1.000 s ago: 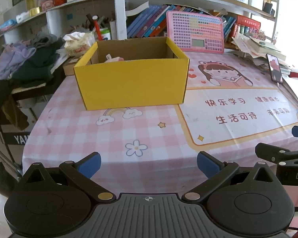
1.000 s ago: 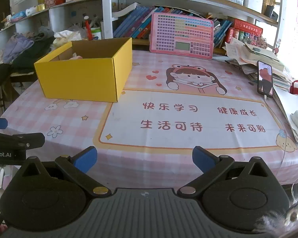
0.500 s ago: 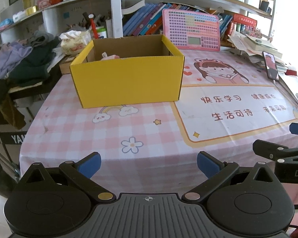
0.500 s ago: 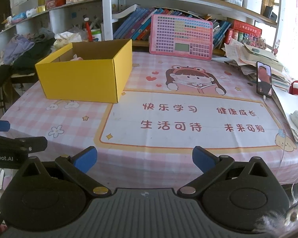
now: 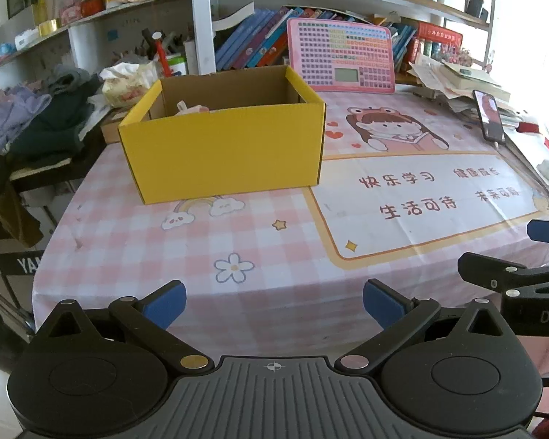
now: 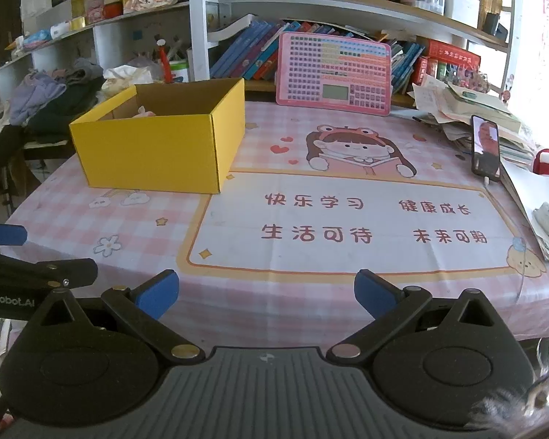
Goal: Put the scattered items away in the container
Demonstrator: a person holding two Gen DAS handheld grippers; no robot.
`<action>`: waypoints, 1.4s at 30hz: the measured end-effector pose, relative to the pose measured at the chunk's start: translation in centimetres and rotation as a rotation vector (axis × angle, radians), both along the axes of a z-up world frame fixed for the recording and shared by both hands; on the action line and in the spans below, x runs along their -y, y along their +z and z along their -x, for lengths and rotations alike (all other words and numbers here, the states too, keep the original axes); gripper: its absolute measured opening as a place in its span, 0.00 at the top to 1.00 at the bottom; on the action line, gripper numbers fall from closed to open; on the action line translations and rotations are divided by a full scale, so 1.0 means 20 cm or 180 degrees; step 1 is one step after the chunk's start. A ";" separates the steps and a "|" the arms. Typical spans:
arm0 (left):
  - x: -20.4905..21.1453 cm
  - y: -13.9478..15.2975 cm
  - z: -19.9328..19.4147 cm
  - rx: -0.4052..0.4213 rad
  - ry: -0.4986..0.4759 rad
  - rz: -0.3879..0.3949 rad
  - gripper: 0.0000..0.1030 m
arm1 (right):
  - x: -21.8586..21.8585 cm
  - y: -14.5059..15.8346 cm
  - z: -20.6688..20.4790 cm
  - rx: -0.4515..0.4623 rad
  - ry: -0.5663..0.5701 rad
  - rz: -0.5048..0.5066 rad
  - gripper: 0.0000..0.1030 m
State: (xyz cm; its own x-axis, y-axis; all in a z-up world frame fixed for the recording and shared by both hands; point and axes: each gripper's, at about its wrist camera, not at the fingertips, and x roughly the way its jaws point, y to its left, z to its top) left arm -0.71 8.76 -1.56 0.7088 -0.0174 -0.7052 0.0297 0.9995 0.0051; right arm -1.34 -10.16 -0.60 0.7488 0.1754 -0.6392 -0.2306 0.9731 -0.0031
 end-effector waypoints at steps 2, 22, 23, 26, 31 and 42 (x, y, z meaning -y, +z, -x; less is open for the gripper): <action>0.00 0.00 0.00 -0.0005 0.0003 0.0007 0.00 | 0.00 0.00 0.00 -0.0002 -0.0006 -0.0002 0.00; -0.05 -0.01 -0.01 -0.0024 0.0050 0.0067 0.00 | -0.04 0.00 -0.02 -0.0047 0.0020 -0.0018 0.00; -0.05 -0.01 -0.01 -0.0026 0.0051 0.0069 0.00 | -0.04 0.00 -0.02 -0.0048 0.0021 -0.0016 0.00; -0.05 -0.01 -0.01 -0.0035 0.0059 0.0069 0.00 | -0.04 0.00 -0.02 -0.0053 0.0034 -0.0014 0.00; -0.06 -0.02 -0.02 -0.0043 0.0067 0.0073 0.00 | -0.06 -0.01 -0.04 -0.0076 0.0053 -0.0003 0.00; -0.09 -0.03 -0.05 -0.0068 0.0106 0.0125 0.00 | -0.07 -0.03 -0.09 -0.0145 0.0076 -0.0006 0.00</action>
